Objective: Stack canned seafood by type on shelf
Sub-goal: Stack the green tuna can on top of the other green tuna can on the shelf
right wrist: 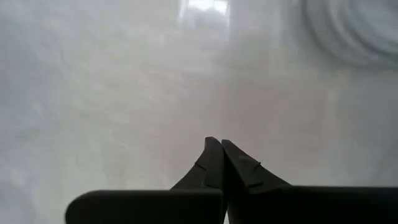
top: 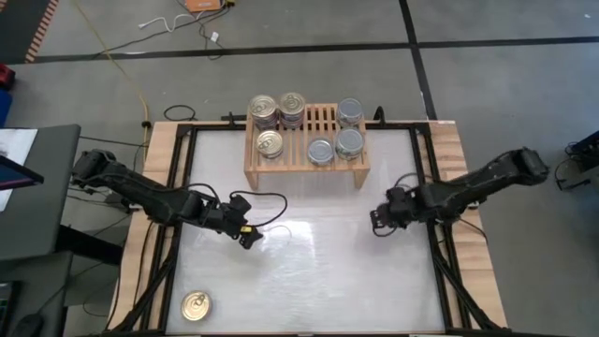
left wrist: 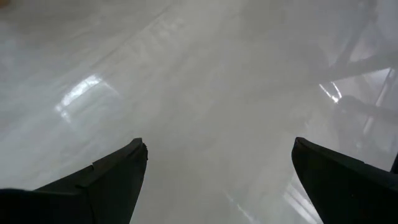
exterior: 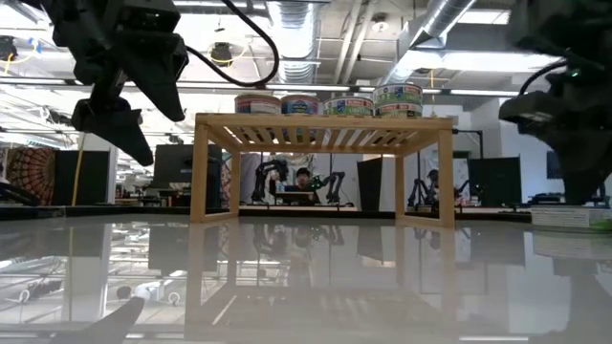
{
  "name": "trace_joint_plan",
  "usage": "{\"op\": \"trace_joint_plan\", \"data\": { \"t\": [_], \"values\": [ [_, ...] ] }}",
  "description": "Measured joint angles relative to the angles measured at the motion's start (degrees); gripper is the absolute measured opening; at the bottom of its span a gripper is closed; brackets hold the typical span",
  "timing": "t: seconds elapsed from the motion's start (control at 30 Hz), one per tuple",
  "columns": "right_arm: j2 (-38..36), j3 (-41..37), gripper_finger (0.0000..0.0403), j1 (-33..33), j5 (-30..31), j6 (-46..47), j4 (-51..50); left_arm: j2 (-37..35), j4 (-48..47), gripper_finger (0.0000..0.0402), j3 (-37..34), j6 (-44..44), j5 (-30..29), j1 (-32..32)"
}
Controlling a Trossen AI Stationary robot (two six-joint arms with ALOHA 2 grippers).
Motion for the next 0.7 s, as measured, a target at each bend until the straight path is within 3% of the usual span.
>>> {"op": "trace_joint_plan", "data": {
  "t": [0.17,0.3,0.43,0.7],
  "values": [
    [-0.05,2.36,0.0018,6.2,10.35,8.7,-4.72,0.0,-0.01,0.0383,0.0,2.39,2.34,1.03],
    [0.32,4.5,0.0018,5.34,18.22,6.73,-10.72,0.0,-0.01,0.0383,0.0,3.66,2.45,1.9],
    [2.26,4.52,0.0018,-0.37,18.46,-1.26,-15.7,0.0,-0.01,0.0383,0.0,4.32,3.71,2.6],
    [9.85,4.34,0.0018,-13.14,16.88,-14.28,-14.72,0.0,-0.01,0.0383,0.0,4.15,5.46,2.61]
  ]
}}
